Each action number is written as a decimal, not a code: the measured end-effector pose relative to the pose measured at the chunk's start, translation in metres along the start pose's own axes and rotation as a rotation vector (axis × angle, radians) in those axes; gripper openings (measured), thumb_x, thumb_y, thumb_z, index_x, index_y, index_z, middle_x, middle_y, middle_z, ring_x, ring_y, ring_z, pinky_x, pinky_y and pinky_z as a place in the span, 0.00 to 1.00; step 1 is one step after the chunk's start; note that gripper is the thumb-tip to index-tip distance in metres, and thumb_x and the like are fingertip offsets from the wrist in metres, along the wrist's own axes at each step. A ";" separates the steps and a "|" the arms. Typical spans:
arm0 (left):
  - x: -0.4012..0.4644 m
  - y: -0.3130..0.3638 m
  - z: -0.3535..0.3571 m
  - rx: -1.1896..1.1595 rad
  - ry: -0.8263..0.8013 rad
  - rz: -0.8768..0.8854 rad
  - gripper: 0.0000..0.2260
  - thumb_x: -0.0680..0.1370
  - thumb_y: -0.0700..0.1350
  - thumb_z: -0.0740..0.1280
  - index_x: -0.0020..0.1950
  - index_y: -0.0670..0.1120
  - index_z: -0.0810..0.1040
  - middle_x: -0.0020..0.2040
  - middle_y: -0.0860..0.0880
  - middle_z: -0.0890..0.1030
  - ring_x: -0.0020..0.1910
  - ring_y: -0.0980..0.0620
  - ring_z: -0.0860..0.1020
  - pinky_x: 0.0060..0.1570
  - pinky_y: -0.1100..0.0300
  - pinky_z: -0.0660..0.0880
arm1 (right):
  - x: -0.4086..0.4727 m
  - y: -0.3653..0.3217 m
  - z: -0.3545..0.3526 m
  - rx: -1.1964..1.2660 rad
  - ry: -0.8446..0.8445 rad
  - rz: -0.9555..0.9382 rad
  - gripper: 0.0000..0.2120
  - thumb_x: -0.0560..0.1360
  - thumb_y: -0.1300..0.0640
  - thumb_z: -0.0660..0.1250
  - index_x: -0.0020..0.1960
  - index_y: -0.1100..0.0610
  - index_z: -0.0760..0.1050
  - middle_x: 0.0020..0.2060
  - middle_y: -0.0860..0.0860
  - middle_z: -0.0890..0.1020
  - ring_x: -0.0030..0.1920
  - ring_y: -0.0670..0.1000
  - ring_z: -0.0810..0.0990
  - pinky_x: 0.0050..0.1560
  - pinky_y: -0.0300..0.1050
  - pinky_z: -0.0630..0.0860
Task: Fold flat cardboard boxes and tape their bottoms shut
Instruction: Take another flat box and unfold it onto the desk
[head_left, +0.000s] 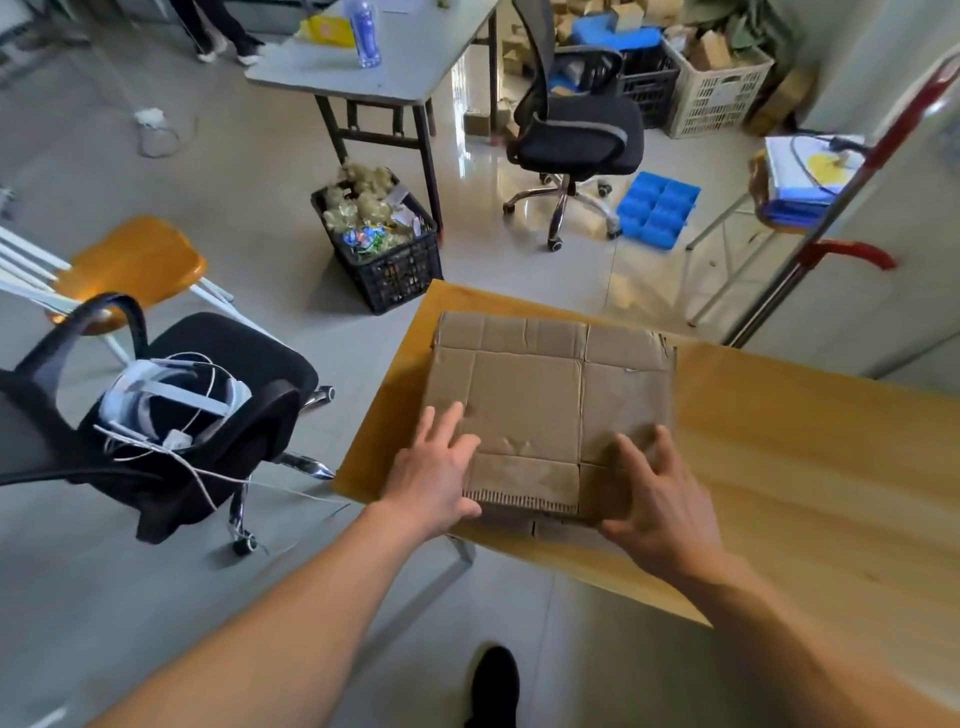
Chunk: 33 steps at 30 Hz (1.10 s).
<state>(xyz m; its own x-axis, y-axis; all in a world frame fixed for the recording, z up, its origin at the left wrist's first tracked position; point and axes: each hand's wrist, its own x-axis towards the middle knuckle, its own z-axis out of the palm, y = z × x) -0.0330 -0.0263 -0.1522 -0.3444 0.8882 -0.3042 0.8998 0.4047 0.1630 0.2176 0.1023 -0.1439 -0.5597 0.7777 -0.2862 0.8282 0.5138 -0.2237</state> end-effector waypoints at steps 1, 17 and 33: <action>0.000 -0.002 0.002 -0.005 0.014 -0.016 0.37 0.67 0.62 0.76 0.72 0.55 0.64 0.80 0.53 0.46 0.79 0.42 0.46 0.66 0.43 0.70 | -0.001 0.000 0.001 -0.007 0.012 0.008 0.50 0.62 0.35 0.73 0.76 0.41 0.48 0.77 0.55 0.45 0.71 0.62 0.65 0.63 0.54 0.73; -0.009 0.002 -0.124 -0.425 0.626 0.053 0.26 0.70 0.52 0.77 0.64 0.43 0.78 0.71 0.43 0.72 0.69 0.43 0.71 0.66 0.52 0.69 | -0.003 -0.018 -0.125 0.352 0.473 -0.076 0.11 0.80 0.46 0.62 0.60 0.43 0.78 0.51 0.45 0.81 0.48 0.50 0.80 0.44 0.48 0.78; 0.022 0.086 -0.185 -0.712 0.344 -0.242 0.09 0.71 0.50 0.68 0.39 0.45 0.75 0.37 0.47 0.77 0.37 0.47 0.75 0.31 0.57 0.65 | -0.011 0.024 -0.184 0.669 0.120 0.211 0.08 0.74 0.55 0.60 0.41 0.57 0.76 0.28 0.50 0.77 0.22 0.43 0.73 0.19 0.34 0.64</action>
<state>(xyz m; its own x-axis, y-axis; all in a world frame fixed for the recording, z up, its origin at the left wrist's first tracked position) -0.0127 0.0679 0.0285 -0.6737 0.7290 -0.1215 0.4453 0.5316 0.7205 0.2489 0.1729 0.0251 -0.3503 0.8906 -0.2901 0.7031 0.0454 -0.7097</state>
